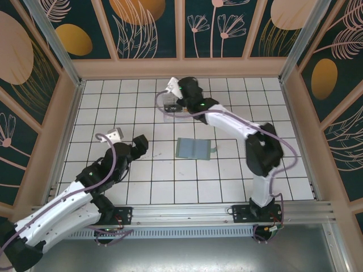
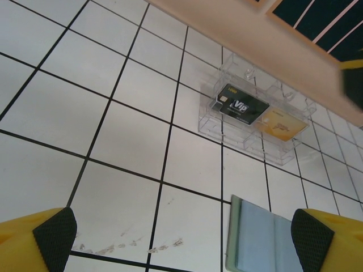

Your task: Take the credit cards out of the card holder

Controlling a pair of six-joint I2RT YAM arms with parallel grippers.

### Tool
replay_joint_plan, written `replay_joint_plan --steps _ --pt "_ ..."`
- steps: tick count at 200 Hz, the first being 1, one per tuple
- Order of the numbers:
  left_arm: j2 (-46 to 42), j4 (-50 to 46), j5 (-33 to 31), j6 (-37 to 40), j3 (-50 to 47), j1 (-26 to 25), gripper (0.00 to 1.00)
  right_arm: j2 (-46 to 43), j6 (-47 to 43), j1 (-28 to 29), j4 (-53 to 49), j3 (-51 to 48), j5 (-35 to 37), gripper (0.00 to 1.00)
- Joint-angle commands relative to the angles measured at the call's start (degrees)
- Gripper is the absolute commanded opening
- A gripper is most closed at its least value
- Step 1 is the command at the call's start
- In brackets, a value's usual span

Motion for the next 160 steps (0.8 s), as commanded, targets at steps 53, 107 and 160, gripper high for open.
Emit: replay_joint_plan --steps 53,107,160 --pt "19.0 2.2 -2.0 5.4 10.5 5.4 0.98 -35.3 33.7 -14.9 11.7 -33.5 -12.1 0.49" --pt "25.3 12.2 -11.2 19.0 11.0 11.3 0.99 -49.7 43.4 -24.5 21.2 -53.4 -10.6 0.98" --pt "35.1 22.1 -8.4 32.3 11.6 25.9 0.99 -44.1 48.2 -31.7 36.9 -65.2 -2.6 0.99"
